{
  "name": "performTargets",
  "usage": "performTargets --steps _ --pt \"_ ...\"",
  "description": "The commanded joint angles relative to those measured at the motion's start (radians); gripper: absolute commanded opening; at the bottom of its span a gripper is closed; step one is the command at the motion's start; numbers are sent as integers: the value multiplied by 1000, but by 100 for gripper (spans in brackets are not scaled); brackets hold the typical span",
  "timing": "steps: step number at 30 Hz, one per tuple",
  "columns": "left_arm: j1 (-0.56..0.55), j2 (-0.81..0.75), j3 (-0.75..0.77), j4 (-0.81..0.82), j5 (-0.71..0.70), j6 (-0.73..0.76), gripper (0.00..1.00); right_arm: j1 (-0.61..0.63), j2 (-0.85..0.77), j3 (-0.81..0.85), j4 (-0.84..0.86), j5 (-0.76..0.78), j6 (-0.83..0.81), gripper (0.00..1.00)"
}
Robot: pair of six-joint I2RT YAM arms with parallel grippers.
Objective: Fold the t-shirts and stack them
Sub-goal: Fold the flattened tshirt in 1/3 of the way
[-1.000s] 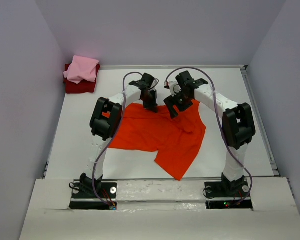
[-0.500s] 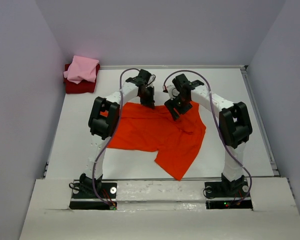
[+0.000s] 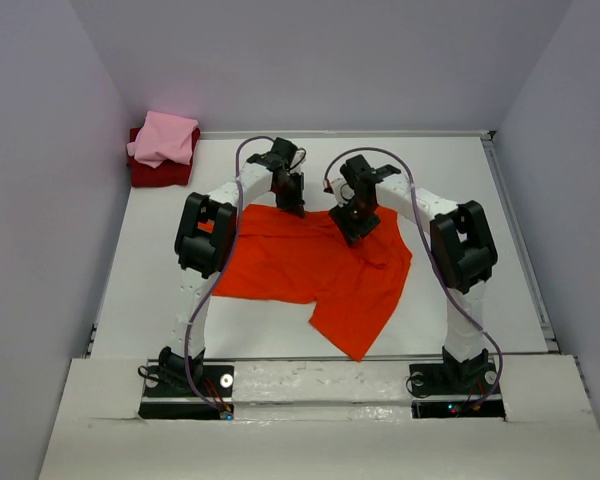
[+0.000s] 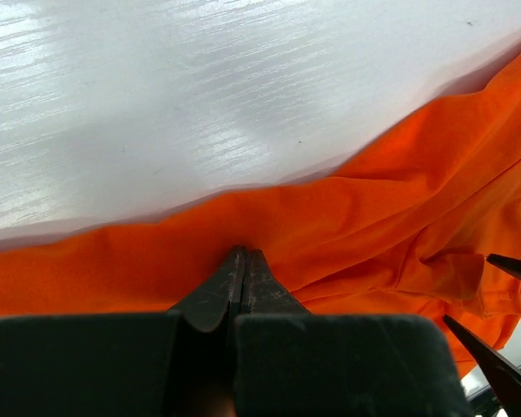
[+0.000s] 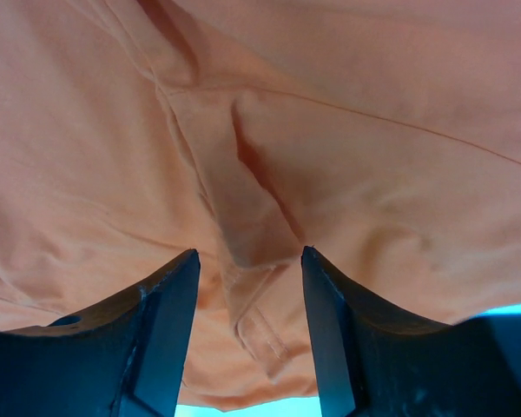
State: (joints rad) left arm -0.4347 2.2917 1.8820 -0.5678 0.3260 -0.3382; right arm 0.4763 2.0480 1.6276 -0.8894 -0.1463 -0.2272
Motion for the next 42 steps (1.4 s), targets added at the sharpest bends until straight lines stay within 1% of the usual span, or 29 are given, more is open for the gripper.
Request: performTargets --steps 1,2,4,5,6,7,10,11,16,18,21,23,27,28,31,33,34,35,36,37,38,40,42 --pt "7 -3 45 -24 19 28 3 25 23 5 13 -15 17 58" --pt "8 -3 46 -27 21 30 3 25 26 -1 26 -15 23 60" --pt "8 -3 48 -29 21 33 3 25 35 0 35 -16 25 58" --pt "10 -3 48 -30 21 34 3 25 37 -2 44 -15 26 49" --pt "8 -1 51 -32 21 36 3 25 41 0 46 -13 26 44" --pt "8 -1 52 -35 19 39 3 25 53 9 46 -16 23 37" --pt "10 0 58 -43 16 42 3 25 69 29 46 -15 23 26" --pt "11 0 62 -44 16 44 3 25 70 38 46 -15 26 20" --pt "10 -1 63 -47 15 51 3 25 61 103 1 -16 34 19" --pt "10 0 58 -46 15 48 3 35 60 141 -37 -22 52 17" --pt "10 0 57 -41 16 45 3 53 51 172 -83 -35 98 18" --pt "10 2 58 -38 16 44 3 64 41 179 -100 -74 150 15" --pt "10 6 71 -47 13 47 3 91 50 190 -143 -148 222 13" --pt "10 8 78 -49 12 48 3 106 61 189 -149 -166 268 13" --pt "10 8 88 -53 10 48 3 130 83 181 -181 -231 319 9" --pt "10 8 88 -55 7 48 3 140 86 166 -181 -251 341 9" --pt "10 5 85 -53 7 48 3 140 84 150 -180 -297 357 11" --pt "10 5 83 -53 4 47 3 140 86 143 -181 -312 368 30" --pt "10 3 77 -52 5 48 3 140 90 140 -192 -318 377 46" --pt "10 -1 72 -52 4 48 3 140 98 144 -210 -320 377 70" --pt "10 -1 69 -50 4 47 3 140 107 156 -248 -309 368 83" --pt "10 -3 65 -47 4 47 3 140 112 160 -272 -259 361 99" --pt "10 -3 65 -47 5 48 3 140 103 158 -278 -222 367 100"
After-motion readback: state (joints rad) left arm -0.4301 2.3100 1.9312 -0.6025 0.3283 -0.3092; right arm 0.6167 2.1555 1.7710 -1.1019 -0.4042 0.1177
